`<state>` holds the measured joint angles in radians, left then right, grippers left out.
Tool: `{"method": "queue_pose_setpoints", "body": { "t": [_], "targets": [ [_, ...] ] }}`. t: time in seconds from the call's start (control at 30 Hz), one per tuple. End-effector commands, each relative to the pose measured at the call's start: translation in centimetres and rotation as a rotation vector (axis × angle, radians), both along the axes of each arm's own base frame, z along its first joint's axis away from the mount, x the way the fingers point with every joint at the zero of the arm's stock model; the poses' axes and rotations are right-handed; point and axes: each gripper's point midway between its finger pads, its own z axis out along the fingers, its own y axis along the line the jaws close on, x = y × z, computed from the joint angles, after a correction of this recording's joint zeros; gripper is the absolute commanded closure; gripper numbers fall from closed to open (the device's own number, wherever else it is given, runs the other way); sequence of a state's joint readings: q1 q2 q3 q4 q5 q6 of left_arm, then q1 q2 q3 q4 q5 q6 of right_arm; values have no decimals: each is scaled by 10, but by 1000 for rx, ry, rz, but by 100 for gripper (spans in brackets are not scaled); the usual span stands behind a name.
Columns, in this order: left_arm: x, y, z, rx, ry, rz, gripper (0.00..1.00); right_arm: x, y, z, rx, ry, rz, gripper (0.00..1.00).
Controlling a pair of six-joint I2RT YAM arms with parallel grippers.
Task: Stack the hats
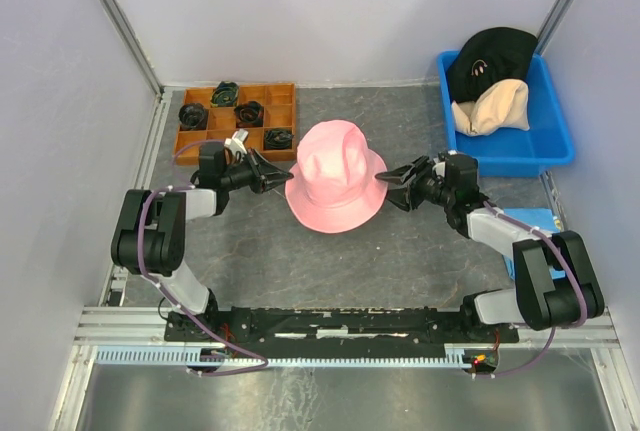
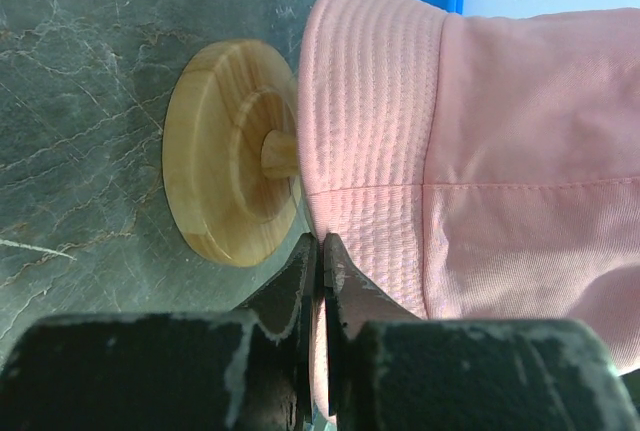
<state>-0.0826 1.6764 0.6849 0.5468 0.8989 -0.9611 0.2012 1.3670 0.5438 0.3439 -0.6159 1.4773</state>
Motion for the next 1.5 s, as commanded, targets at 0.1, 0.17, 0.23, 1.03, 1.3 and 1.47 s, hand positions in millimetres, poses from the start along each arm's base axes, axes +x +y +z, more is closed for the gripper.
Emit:
{"method": "queue_pose_setpoints", "body": {
  "t": [0.1,0.17,0.23,1.03,1.3,1.47],
  "targets": [
    [1,-2,2,-25,-26,-4,97,7,4,11,2,-58,-11,66],
    [1,-2,0,-22,-21,-1,97,5,5,4,-6,-45,-9,84],
    [-2,-1,-5,-13,-6,2,97,3,4,-4,-14,-32,-15,98],
    [-12,6,-56,94,101,7,97,-28,-38,-80,-491,160,84,100],
    [-8,6,-63,103,106,6,97,-32,-50,-98,-598,206,121,100],
    [-3,4,-48,75,60,-1,93,-27,-47,-94,-589,181,122,82]
  ]
}}
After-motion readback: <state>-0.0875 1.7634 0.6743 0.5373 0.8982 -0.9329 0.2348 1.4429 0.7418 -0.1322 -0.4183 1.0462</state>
